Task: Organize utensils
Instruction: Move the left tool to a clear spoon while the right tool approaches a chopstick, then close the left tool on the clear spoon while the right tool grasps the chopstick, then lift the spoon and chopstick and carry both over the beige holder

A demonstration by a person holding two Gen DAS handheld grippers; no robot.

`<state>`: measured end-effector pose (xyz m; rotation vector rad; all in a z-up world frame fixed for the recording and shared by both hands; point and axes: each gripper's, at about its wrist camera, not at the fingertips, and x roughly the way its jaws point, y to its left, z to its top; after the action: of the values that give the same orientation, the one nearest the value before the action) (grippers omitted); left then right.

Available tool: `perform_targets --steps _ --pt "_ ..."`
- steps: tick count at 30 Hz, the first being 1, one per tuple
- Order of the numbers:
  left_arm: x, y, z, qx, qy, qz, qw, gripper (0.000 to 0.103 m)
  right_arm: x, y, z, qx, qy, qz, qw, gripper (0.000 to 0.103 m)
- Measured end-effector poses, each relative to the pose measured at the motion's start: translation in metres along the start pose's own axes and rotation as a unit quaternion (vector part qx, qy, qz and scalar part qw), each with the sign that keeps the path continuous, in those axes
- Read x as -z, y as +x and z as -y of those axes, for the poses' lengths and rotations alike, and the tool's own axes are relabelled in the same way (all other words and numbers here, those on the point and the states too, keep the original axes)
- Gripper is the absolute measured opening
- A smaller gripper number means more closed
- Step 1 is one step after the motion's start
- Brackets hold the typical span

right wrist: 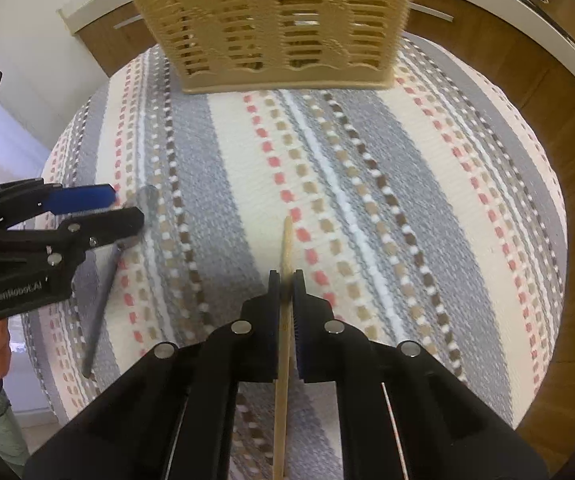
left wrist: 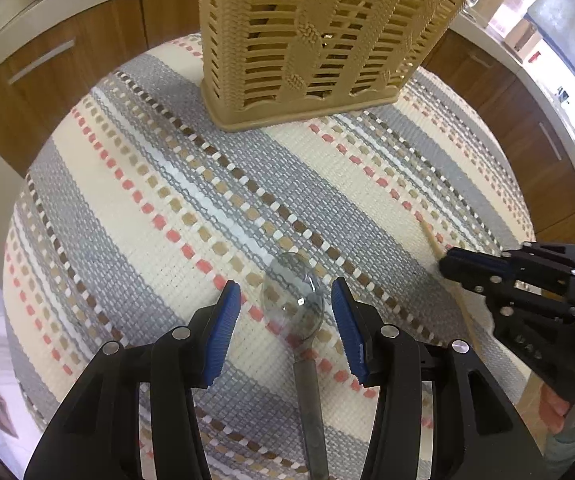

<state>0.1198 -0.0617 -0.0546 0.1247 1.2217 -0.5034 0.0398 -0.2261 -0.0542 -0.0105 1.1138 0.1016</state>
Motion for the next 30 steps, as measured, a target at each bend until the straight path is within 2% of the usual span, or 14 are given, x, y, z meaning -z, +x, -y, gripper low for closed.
perform_targets --steps 8,9,10,11,14,15,17,18,24,30 --pt "-0.006 0.012 0.024 -0.047 0.022 -0.004 0.9987 0.048 -0.005 -0.001 -0.001 0.01 -0.018 -0.01 1.0 0.005" --pt "-0.005 0.014 0.029 -0.06 0.028 -0.002 0.9978 0.045 -0.007 0.0 -0.001 0.011 -0.02 -0.011 1.0 0.005" --pt "-0.005 0.016 0.033 -0.075 0.032 0.003 0.9967 0.033 -0.007 -0.001 -0.001 0.012 -0.021 -0.01 1.0 0.005" --pt "-0.005 0.017 0.035 -0.084 0.034 0.006 0.9959 0.031 -0.007 -0.001 -0.001 0.012 -0.022 -0.009 1.0 0.005" --pt "-0.004 0.016 0.034 -0.069 0.027 0.016 0.9971 0.031 -0.011 0.003 -0.006 0.01 -0.021 -0.002 1.0 0.004" --pt "-0.004 0.014 0.033 -0.056 0.019 0.025 0.9979 0.031 -0.01 0.002 -0.005 0.008 -0.02 0.0 1.0 0.004" --pt "-0.002 0.0 0.027 -0.007 0.007 0.063 0.998 0.031 -0.009 -0.005 -0.005 -0.004 -0.019 0.013 1.0 0.004" --pt "0.0 -0.007 0.025 0.0 0.004 0.073 0.9973 0.031 -0.007 -0.012 -0.001 -0.007 -0.018 0.019 1.0 0.004" --pt "0.013 -0.058 0.037 0.007 0.018 0.163 0.9865 0.031 -0.002 -0.053 -0.002 -0.025 -0.029 0.086 0.996 0.004" --pt "0.024 -0.097 0.046 0.004 0.034 0.223 0.9742 0.031 0.012 -0.093 -0.011 -0.025 -0.045 0.142 0.989 0.004"
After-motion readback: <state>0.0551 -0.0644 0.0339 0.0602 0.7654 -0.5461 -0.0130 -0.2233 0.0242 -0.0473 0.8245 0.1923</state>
